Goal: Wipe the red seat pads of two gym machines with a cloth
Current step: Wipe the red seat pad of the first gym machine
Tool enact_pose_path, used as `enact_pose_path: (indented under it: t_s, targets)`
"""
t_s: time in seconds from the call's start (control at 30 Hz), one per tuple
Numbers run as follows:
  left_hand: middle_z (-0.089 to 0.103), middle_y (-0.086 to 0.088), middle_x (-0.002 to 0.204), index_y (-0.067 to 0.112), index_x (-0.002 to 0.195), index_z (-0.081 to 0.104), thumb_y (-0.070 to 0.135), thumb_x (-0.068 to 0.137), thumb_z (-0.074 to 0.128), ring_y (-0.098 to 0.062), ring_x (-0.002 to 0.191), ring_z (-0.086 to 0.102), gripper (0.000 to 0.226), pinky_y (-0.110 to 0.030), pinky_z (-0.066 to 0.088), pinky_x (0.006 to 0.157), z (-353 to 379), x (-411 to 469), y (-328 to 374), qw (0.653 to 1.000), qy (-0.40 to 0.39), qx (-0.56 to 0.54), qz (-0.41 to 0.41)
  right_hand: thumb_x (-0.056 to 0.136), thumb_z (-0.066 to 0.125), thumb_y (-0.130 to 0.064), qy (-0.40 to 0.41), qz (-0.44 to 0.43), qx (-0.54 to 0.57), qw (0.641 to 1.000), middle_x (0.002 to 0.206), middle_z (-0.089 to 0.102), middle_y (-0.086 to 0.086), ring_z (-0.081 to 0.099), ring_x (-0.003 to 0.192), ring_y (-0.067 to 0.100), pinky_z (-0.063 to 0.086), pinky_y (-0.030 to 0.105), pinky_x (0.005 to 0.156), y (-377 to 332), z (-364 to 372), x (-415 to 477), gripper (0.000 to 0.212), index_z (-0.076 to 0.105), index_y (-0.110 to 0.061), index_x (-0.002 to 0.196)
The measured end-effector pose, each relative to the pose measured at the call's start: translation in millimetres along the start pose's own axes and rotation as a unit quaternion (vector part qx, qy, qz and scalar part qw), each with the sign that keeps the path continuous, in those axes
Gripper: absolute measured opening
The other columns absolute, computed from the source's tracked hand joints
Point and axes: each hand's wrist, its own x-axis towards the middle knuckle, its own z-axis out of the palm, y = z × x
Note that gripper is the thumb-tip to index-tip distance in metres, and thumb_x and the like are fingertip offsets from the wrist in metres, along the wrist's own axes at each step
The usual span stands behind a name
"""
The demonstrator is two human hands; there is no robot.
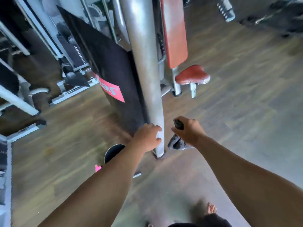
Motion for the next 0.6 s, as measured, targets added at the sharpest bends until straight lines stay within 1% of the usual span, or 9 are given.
enact_pose_path:
  t_s: [0.07,0.17,0.27,0.4,0.5,0.6]
  targets:
    - [0.058,-0.007,0.130,0.024,0.136,0.056,0.035,0.089,0.058,-0.032,0.124,0.051,0.048,-0.048,0.051,0.098,-1,29,51,0.998,-0.024,0.037,0.038,0.085,0.072,-0.034,0.029,0.025,0.008,0.999,0.103,0.073,0.007,0.065,0.097,0.028,0.052,0.031,0.079,38,-41,-5,0.034,0.066,-0.024,0.117]
    - [0.055,-0.009,0.136,0.019,0.142,0.052,0.034,0.093,0.058,-0.033,0.129,0.048,0.051,-0.046,0.050,0.099,3,82,130,0.993,-0.031,0.071,0.089,0.085,0.072,-0.036,0.068,0.059,0.013,0.996,0.107,0.073,0.006,0.066,0.101,0.027,0.053,0.032,0.081,102,-105,-8,0.036,0.067,-0.026,0.119]
    - [0.054,-0.008,0.139,0.022,0.144,0.051,0.039,0.095,0.057,-0.031,0.131,0.048,0.053,-0.044,0.049,0.100,11,134,215,0.988,-0.026,0.083,0.127,0.084,0.072,-0.038,0.096,0.085,0.004,0.992,0.110,0.074,0.006,0.066,0.105,0.027,0.054,0.031,0.084,168,-175,-2,0.039,0.066,-0.027,0.122]
    - [0.054,-0.008,0.140,0.023,0.142,0.051,0.039,0.094,0.056,-0.030,0.130,0.048,0.051,-0.043,0.047,0.100,18,194,321,0.986,-0.023,0.070,0.149,0.084,0.072,-0.039,0.108,0.111,-0.012,0.988,0.110,0.074,0.007,0.066,0.104,0.028,0.055,0.036,0.086,243,-261,13,0.040,0.066,-0.027,0.122]
    - [0.055,-0.007,0.138,0.023,0.142,0.052,0.038,0.095,0.056,-0.030,0.128,0.049,0.049,-0.043,0.046,0.099,16,240,374,0.986,-0.014,0.064,0.153,0.085,0.072,-0.036,0.119,0.124,-0.017,0.985,0.108,0.074,0.008,0.066,0.103,0.028,0.055,0.036,0.085,284,-309,36,0.038,0.067,-0.025,0.120]
    - [0.055,-0.006,0.137,0.023,0.141,0.053,0.036,0.095,0.056,-0.029,0.128,0.049,0.048,-0.043,0.046,0.099,13,287,404,0.987,-0.010,0.063,0.151,0.084,0.072,-0.036,0.123,0.129,-0.021,0.984,0.108,0.074,0.007,0.066,0.103,0.028,0.055,0.036,0.086,316,-339,70,0.038,0.067,-0.026,0.121]
